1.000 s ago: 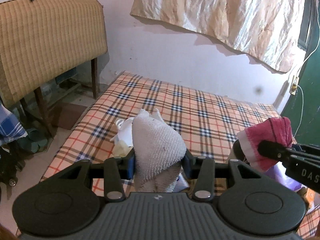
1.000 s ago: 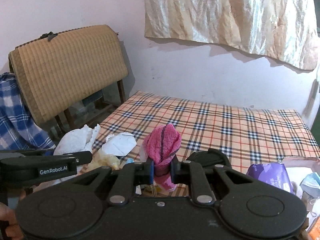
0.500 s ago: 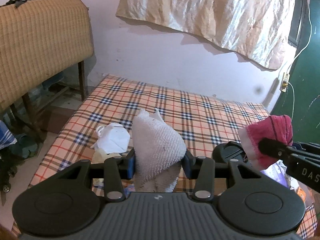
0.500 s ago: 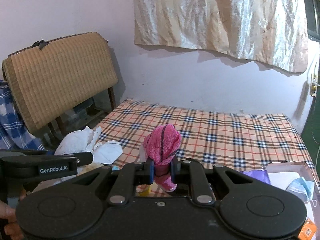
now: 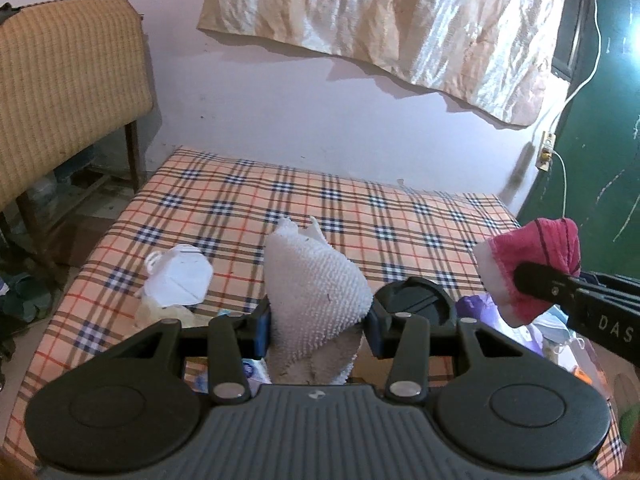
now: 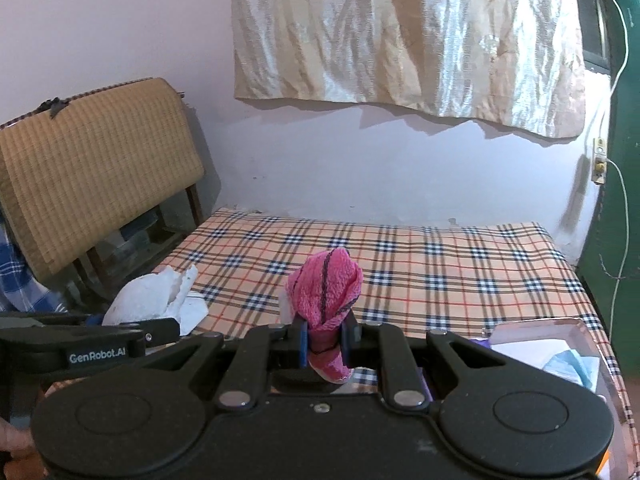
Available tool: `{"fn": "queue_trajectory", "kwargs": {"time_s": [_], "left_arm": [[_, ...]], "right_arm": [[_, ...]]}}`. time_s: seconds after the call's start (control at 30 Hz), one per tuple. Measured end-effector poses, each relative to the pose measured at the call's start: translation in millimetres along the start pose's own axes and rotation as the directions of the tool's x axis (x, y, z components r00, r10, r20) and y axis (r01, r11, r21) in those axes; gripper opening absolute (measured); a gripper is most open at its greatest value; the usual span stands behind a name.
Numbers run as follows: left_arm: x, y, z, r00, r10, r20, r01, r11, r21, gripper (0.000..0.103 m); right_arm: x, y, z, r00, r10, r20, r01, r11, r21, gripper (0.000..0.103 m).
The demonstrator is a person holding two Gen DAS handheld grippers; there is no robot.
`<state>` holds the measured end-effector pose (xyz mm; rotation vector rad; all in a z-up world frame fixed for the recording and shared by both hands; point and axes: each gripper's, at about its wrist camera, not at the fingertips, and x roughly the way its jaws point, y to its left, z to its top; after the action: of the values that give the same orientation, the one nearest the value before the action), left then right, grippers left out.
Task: Organize soft objects
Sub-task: 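Carry the white towel and pink cloth over to the tray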
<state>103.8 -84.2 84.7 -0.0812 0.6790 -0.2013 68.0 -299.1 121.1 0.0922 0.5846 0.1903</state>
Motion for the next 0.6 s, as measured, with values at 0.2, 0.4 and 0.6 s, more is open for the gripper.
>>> {"fn": "queue_trajectory", "kwargs": {"time_s": [0.2, 0.4, 0.6], "left_arm": [[5.7, -14.0, -1.5, 1.0, -0.024, -0.014, 0.024, 1.0, 0.016, 0.046], [10.0, -27.0, -2.0, 0.999, -0.044, -0.02, 0.044, 0.999, 0.03, 0.046], [12.9, -39.2, -2.9, 0.998, -0.058, -0.024, 0.059, 0.997, 0.045, 0.046]], "right_arm": [[-3.3, -15.3, -0.6, 1.0, -0.024, 0.002, 0.024, 1.0, 0.014, 0.018], [-4.3, -28.6, -1.7, 0.999, -0.042, 0.0, 0.042, 0.999, 0.028, 0.018], [-8.8, -43.9, -2.4, 0.998, -0.062, 0.005, 0.061, 0.997, 0.042, 0.018]]}}
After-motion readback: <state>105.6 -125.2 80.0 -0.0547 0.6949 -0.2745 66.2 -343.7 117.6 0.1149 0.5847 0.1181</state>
